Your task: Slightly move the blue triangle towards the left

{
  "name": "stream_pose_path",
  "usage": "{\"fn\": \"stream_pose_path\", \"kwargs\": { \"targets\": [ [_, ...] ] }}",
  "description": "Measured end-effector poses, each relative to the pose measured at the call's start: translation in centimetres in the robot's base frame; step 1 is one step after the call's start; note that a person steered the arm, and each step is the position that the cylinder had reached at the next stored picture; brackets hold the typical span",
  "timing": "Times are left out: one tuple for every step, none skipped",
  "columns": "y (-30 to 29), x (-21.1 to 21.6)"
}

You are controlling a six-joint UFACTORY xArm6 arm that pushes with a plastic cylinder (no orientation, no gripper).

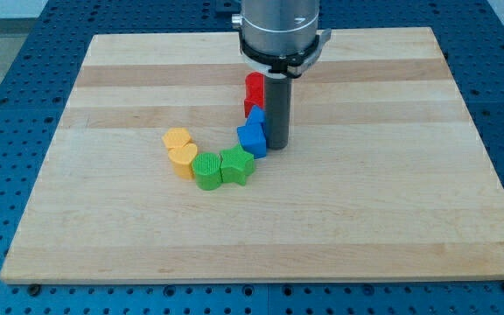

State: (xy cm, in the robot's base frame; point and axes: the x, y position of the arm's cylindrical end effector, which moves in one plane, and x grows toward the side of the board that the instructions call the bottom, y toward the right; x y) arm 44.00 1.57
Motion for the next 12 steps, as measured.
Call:
{"fn": "stream_pose_path", "kwargs": {
  "targets": [
    [1.3,-0.3],
    [2.1,-2.0],
    [2.1,-3.1],
    [1.0,-3.1],
    [-0.1,-3.0],
    [-0.4,-3.0],
    [0.3,-2.9],
    [3.5,-4.0],
    [6.5,-8.3],
    [10.2,-15.0],
    [16.6,-19.1],
    [23.8,-20.3]
  ]
}}
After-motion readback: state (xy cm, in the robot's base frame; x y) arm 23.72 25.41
